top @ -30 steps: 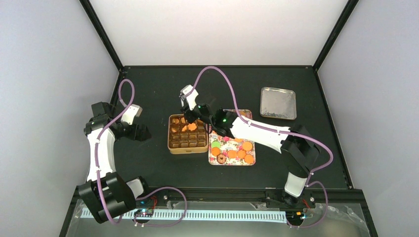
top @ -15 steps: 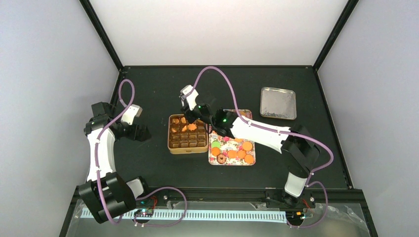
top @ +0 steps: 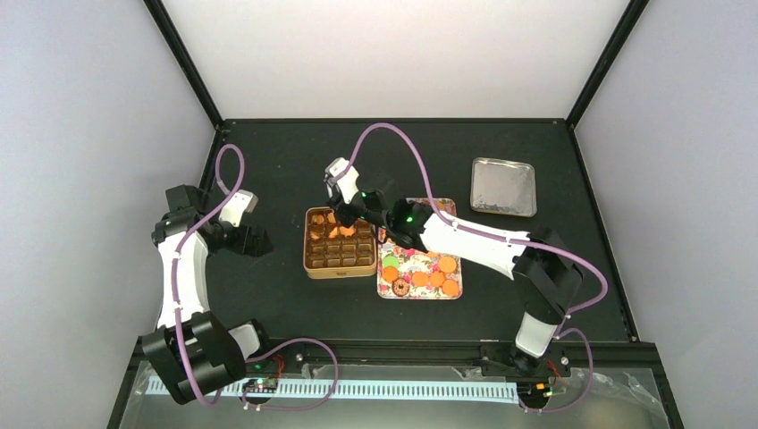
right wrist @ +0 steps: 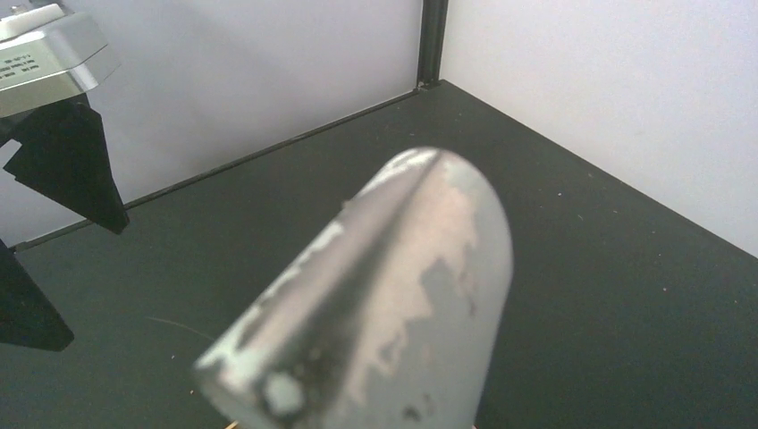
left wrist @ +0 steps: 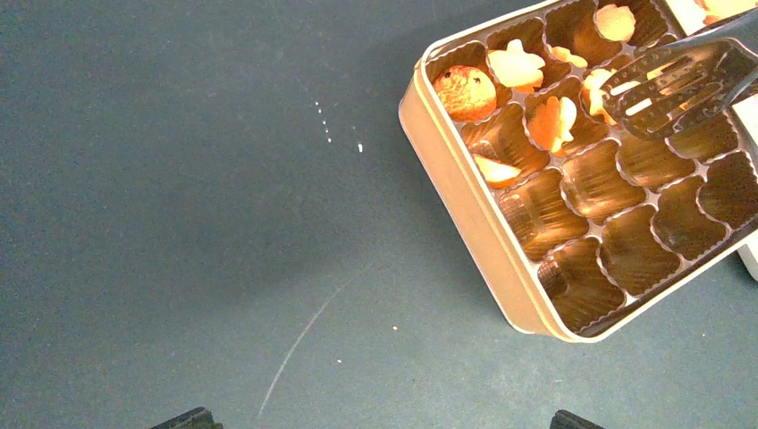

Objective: Pack the cookies
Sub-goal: Place the fake cookies in the empty pocket of the box.

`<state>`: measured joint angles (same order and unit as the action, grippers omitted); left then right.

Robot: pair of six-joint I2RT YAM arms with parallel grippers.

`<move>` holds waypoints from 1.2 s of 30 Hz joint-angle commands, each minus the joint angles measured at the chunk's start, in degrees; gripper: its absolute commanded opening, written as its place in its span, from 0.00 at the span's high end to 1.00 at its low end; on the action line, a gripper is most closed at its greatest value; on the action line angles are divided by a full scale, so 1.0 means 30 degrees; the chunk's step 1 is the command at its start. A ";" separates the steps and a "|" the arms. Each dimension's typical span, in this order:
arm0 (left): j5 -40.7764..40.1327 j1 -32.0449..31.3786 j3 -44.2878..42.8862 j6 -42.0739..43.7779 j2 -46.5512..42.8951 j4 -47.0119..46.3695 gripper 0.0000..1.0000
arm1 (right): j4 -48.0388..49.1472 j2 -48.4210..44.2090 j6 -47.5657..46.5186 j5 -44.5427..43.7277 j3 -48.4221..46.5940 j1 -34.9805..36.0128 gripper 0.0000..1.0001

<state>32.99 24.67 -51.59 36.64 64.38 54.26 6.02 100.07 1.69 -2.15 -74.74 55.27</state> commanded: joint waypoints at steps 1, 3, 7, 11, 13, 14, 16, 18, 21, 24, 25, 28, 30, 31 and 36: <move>-0.0102 -0.0047 -0.0484 0.0442 -0.0268 0.0400 0.01 | -0.0019 0.0353 -0.0537 0.0513 -0.0962 0.0023 0.73; -0.0099 -0.0052 -0.0499 0.0471 -0.0284 0.0429 0.01 | -0.0047 0.0543 -0.0617 0.0538 -0.1163 0.0029 0.73; -0.0177 -0.0032 -0.0498 0.0493 -0.0307 0.0429 0.01 | -0.0279 0.0935 -0.0803 0.0601 -0.1509 0.0006 0.73; -0.0202 -0.0048 -0.0503 0.0499 -0.0287 0.0429 0.01 | -0.0410 0.1110 -0.0884 0.0297 -0.1537 0.0006 0.76; -0.0253 -0.0044 -0.0498 0.0528 -0.0305 0.0425 0.01 | -0.0381 0.1021 -0.0887 0.0149 -0.1478 -0.0063 0.77; -0.0280 -0.0048 -0.0490 0.0530 -0.0293 0.0407 0.01 | -0.0368 0.0962 -0.0880 0.0141 -0.1457 -0.0116 0.78; -0.0333 -0.0033 -0.0469 0.0530 -0.0252 0.0403 0.01 | -0.0394 0.0830 -0.0821 0.0105 -0.1439 -0.0289 0.79; -0.0307 -0.0047 -0.0469 0.0502 -0.0273 0.0400 0.01 | -0.0393 0.0685 -0.0620 0.0213 -0.1410 -0.0549 0.82; -0.0290 -0.0046 -0.0454 0.0500 -0.0307 0.0400 0.01 | -0.0306 0.0314 -0.0331 0.0542 -0.1276 -0.0925 0.84; -0.0320 -0.0048 -0.0439 0.0529 -0.0307 0.0400 0.01 | -0.0178 0.0009 -0.0136 0.0868 -0.1028 -0.1218 0.84; -0.0306 -0.0048 -0.0454 0.0530 -0.0300 0.0400 0.01 | -0.0237 -0.0036 -0.0105 0.0953 -0.0994 -0.1268 0.84; -0.0276 -0.0048 -0.0439 0.0501 -0.0303 0.0398 0.01 | -0.0183 -0.0252 -0.0041 0.1162 -0.0722 -0.1385 0.84; -0.0276 -0.0033 -0.0446 0.0524 -0.0282 0.0400 0.01 | -0.0041 -0.0467 0.0074 0.1208 -0.0460 -0.1442 0.85; -0.0290 -0.0043 -0.0418 0.0529 -0.0290 0.0400 0.01 | 0.0062 -0.0594 0.0145 0.1237 -0.0273 -0.1468 0.85; -0.0312 -0.0048 -0.0418 0.0533 -0.0322 0.0400 0.01 | 0.0350 -0.1158 0.0284 0.1245 0.0287 -0.1659 0.86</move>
<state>32.21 24.67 -51.59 37.32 64.38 54.48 5.45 99.66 2.42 1.74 -75.37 51.33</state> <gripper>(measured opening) 0.988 0.199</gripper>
